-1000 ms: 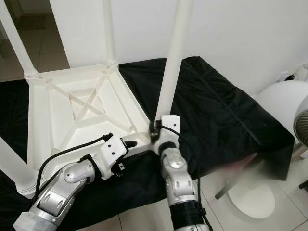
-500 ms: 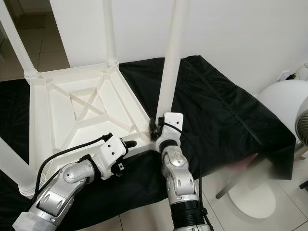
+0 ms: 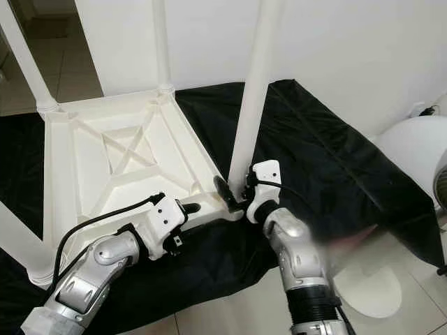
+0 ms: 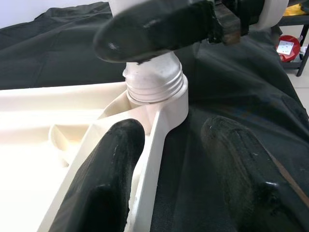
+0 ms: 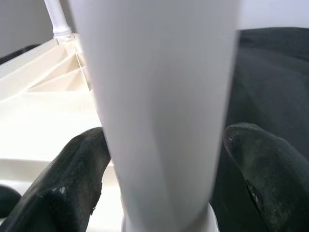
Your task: Building children table
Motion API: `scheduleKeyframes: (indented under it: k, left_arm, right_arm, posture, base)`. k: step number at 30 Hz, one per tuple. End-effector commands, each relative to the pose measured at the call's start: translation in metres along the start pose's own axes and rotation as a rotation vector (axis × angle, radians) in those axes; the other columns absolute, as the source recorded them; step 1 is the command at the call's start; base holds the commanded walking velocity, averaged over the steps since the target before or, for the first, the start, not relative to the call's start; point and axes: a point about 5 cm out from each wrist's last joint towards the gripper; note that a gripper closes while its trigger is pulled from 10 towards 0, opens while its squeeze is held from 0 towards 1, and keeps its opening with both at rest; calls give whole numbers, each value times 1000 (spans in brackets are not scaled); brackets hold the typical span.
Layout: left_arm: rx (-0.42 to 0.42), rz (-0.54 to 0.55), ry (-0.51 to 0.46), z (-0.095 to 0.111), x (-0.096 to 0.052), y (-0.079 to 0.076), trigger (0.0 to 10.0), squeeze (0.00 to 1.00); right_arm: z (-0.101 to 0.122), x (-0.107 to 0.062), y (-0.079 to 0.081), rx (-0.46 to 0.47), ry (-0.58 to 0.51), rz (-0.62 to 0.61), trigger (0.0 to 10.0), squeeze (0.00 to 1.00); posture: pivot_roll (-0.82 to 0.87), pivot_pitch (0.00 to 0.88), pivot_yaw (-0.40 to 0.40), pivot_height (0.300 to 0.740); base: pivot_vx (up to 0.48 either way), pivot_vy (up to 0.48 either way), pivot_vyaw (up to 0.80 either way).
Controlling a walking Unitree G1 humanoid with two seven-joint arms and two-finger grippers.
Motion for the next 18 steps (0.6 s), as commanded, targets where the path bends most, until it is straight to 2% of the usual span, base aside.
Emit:
scheduleKeyframes:
  k: [1,10,11,12,15,16,18]
  left_arm:
    - [-2,-7,5,-1,1,-1,10000,0]
    - [1,-6,1,0,1,-1,10000,0]
    - [2,-4,1,0,2,0,10000,0]
    - [4,-1,0,0,2,0,10000,0]
    - [5,1,0,1,2,1,10000,0]
    - [7,8,-2,1,2,2,10000,0]
    - [7,10,-2,1,2,3,10000,0]
  right_arm:
    - [-4,1,-5,-30,26,60,10000,0]
    - [-12,8,-15,-99,88,209,10000,0]
    - [-12,10,-17,-112,94,238,9098,0]
    - [-11,13,-18,-126,97,262,7020,0]
    - [-10,15,-20,-137,104,281,7020,0]
    - [-10,20,-23,-167,114,322,3137,0]
    - [-10,21,-23,-178,118,333,3137,0]
  posture:
    - [-55,6,-38,740]
    - [-55,5,-36,740]
    - [-50,3,-33,740]
    - [-45,2,-31,740]
    - [-45,2,-31,740]
    - [-41,3,-32,740]
    - [-41,3,-32,740]
  base:
    - [0,0,0]
    - [0,0,0]
    - [0,0,0]
    - [0,0,0]
    - [0,0,0]
    - [0,0,0]
    - [0,0,0]
Point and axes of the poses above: a point about 5 cm out from each wrist's last joint towards the gripper, its own x axis pointing out of the wrist towards the gripper, its own z axis along the axis of the wrist's last joint, y = z × x, and after that the axes turned 5 degrees about -x, right-handed
